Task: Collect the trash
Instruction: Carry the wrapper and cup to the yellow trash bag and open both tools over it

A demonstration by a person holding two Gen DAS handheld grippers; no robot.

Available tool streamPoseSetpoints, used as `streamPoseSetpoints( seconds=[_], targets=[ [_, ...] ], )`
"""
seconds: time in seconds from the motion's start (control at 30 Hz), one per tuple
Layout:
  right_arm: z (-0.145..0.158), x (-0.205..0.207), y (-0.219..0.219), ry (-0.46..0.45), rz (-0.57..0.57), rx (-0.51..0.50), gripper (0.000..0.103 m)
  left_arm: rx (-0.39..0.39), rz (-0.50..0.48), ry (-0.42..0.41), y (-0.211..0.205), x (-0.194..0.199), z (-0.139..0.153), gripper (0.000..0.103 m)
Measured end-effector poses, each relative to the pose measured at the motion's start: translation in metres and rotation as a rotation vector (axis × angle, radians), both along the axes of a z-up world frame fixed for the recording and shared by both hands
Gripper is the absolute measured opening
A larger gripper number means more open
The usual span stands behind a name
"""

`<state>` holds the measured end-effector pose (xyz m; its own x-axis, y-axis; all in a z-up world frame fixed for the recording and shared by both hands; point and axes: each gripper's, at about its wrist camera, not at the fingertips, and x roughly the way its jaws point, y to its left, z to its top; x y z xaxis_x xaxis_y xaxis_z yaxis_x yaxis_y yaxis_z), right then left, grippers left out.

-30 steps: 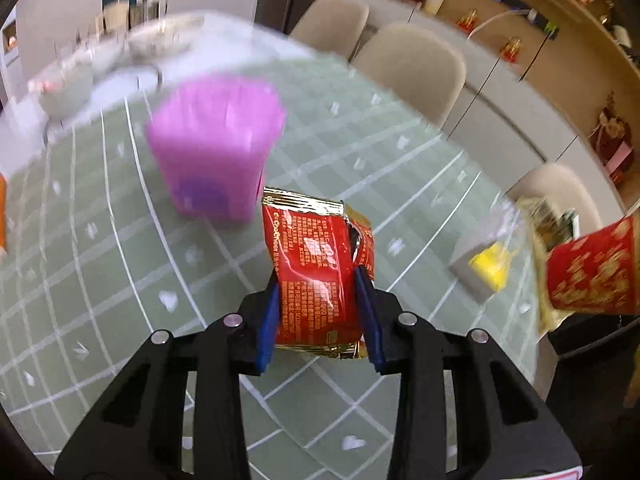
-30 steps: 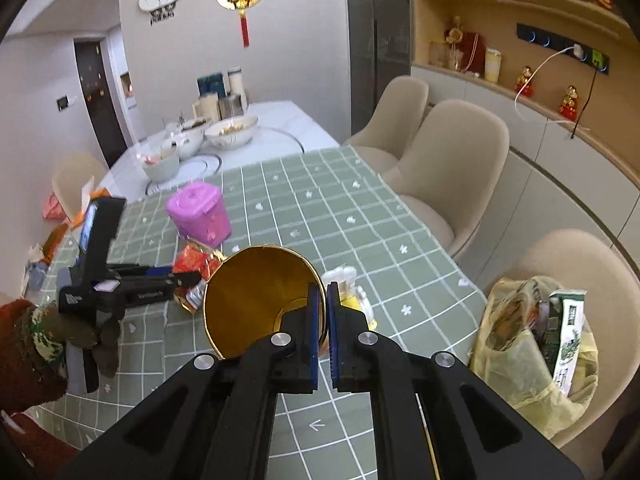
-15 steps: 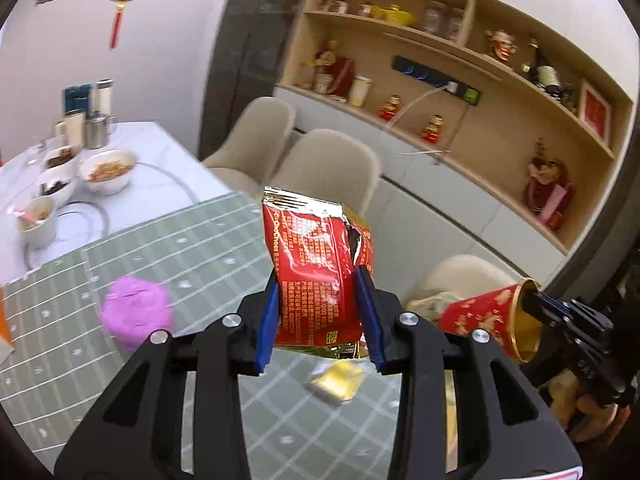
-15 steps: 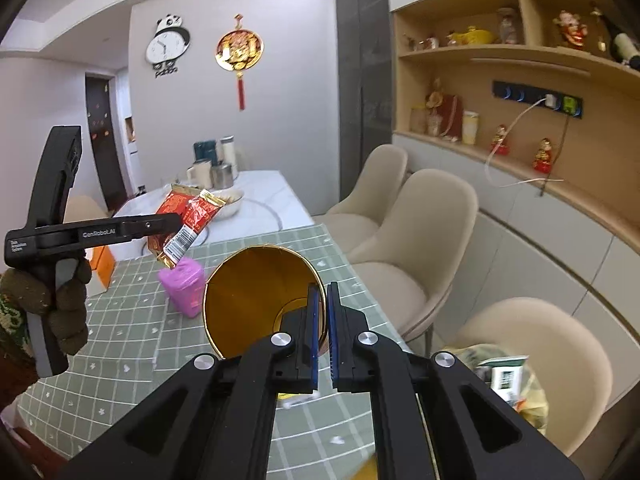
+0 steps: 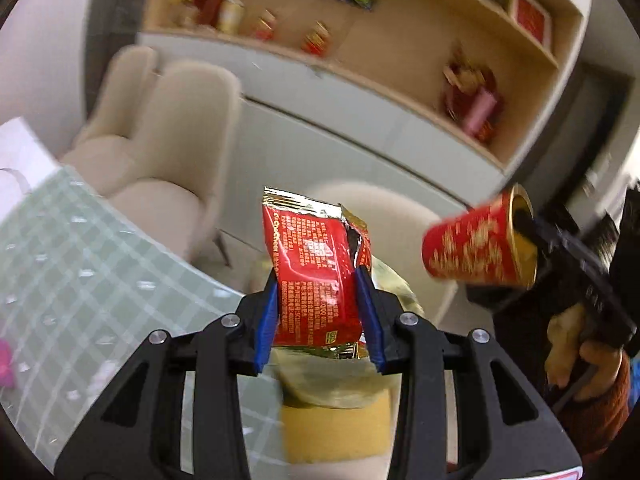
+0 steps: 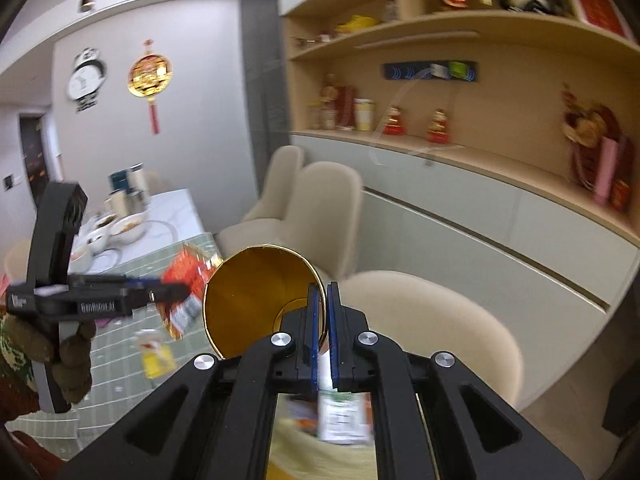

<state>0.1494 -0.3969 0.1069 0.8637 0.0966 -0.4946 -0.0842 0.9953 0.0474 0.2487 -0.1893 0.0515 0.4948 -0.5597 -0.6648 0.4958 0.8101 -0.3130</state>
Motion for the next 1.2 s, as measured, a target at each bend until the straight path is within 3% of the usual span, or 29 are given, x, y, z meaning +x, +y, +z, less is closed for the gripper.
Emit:
streamPoseSetpoints(
  seconds=[0.2, 0.43, 0.53, 0.6, 0.67, 0.77, 1.0, 1.2],
  targets=[
    [-0.024, 0.008, -0.059, 0.045, -0.077, 0.024, 0.006, 0.090, -0.135, 0.139, -0.090, 0.019, -0.065, 0.034],
    [-0.061, 0.025, -0.086, 0.119, -0.095, 0.068, 0.006, 0.240, -0.136, 0.236, -0.136, 0.038, -0.133, 0.034],
    [-0.074, 0.037, -0.089, 0.151, -0.084, 0.080, 0.006, 0.270, -0.132, 0.222, -0.147, 0.045, -0.143, 0.035],
    [-0.081, 0.043, -0.088, 0.168, -0.069, 0.086, 0.006, 0.240, -0.139, 0.220, -0.148, 0.046, -0.140, 0.036],
    [-0.086, 0.049, -0.084, 0.175, -0.047, 0.085, 0.006, 0.199, -0.147, 0.196, -0.142, 0.040, -0.131, 0.052],
    [-0.091, 0.060, -0.073, 0.187, -0.008, 0.083, 0.006, 0.181, -0.148, 0.172, -0.128, 0.031, -0.116, 0.059],
    [-0.133, 0.096, -0.025, 0.263, 0.112, 0.009, 0.007, 0.146, -0.032, 0.145, -0.063, 0.008, -0.086, 0.060],
    [-0.168, 0.112, -0.001, 0.343, 0.197, 0.031, 0.007, 0.133, 0.115, 0.169, 0.001, -0.003, -0.072, 0.060]
  ],
)
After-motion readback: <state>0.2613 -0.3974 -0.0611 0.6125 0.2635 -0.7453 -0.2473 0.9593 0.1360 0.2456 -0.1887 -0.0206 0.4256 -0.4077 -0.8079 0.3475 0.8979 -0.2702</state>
